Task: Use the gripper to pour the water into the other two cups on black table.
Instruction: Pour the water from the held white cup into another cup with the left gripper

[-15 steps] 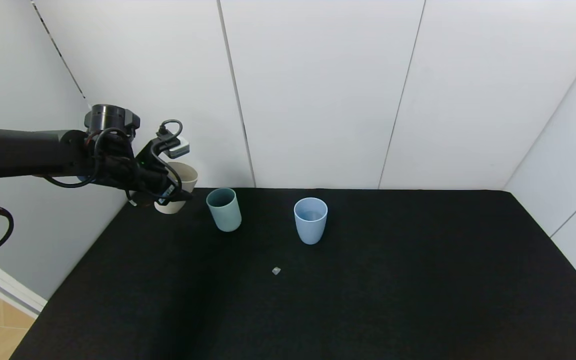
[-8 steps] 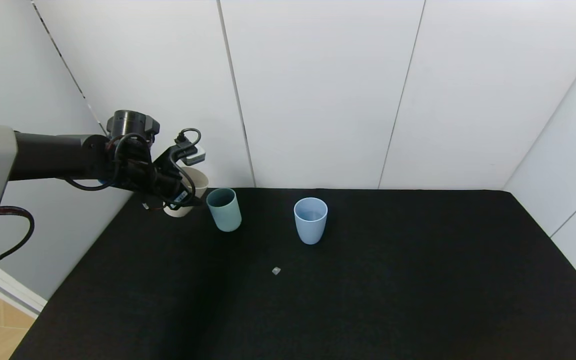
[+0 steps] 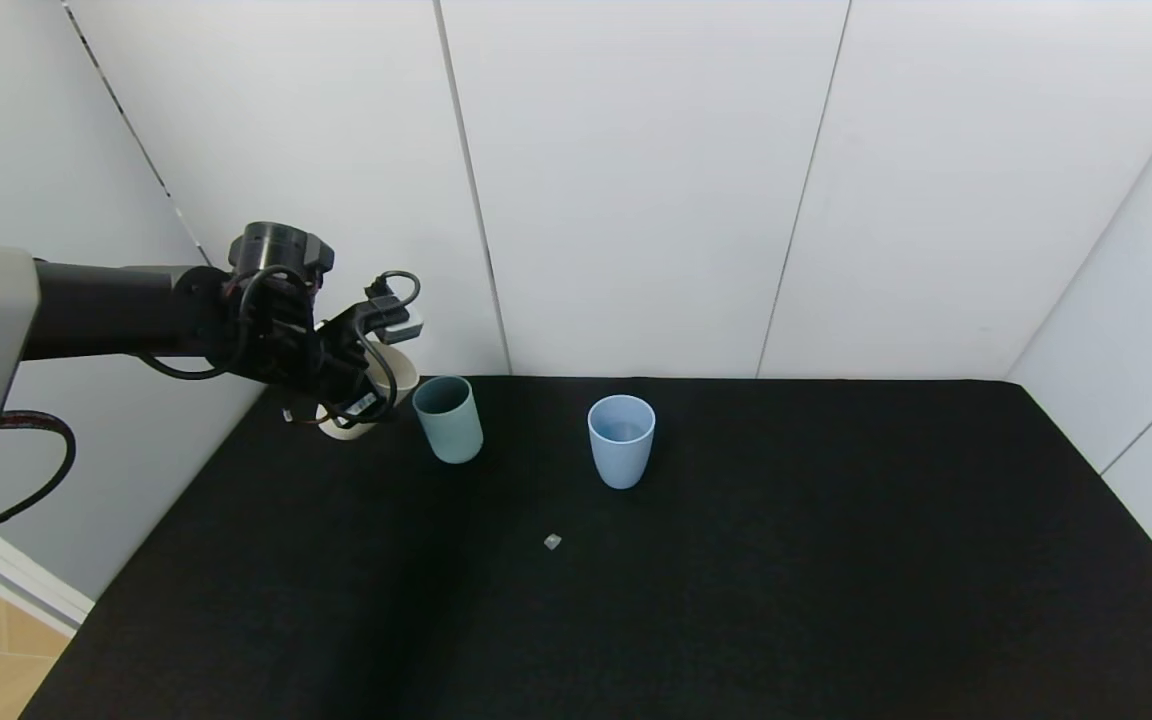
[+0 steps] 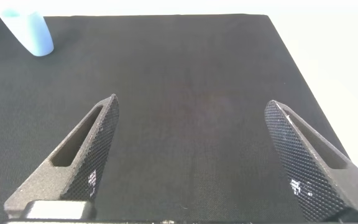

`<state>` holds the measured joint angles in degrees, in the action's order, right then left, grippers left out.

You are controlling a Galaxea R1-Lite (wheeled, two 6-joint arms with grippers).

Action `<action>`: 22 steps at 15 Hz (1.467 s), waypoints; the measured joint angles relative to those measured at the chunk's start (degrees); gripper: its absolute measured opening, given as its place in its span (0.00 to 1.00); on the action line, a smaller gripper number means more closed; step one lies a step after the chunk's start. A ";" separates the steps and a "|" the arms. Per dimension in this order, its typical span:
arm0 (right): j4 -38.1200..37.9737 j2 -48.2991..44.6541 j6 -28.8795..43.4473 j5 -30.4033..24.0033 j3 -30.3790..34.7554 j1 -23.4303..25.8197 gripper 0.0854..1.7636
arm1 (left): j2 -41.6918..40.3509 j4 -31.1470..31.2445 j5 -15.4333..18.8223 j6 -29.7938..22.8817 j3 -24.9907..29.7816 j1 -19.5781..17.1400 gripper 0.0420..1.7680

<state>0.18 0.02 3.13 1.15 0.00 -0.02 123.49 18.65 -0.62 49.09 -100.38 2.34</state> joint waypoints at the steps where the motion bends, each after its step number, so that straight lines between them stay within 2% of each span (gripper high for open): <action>1: -0.02 0.00 0.02 -0.02 0.00 0.00 0.97 | -0.01 0.00 -0.80 1.07 -0.09 0.24 0.70; 5: -0.02 0.00 0.00 -0.02 0.00 0.00 0.97 | -0.23 0.34 -2.60 4.35 -0.26 1.45 0.70; 9: 0.00 0.00 0.00 0.00 0.00 0.00 0.97 | -0.37 3.62 -4.75 6.61 -1.77 2.54 0.70; 16: -0.02 0.00 0.04 0.00 0.00 -0.02 0.97 | 0.21 4.08 -9.40 11.18 -3.51 2.76 0.70; 22: -0.02 0.00 0.00 0.00 0.00 0.00 0.97 | 0.88 4.13 -10.64 13.20 -4.85 2.76 0.70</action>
<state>0.16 0.02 3.13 1.15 0.00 -0.02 124.37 22.78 -11.26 62.29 -105.23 5.10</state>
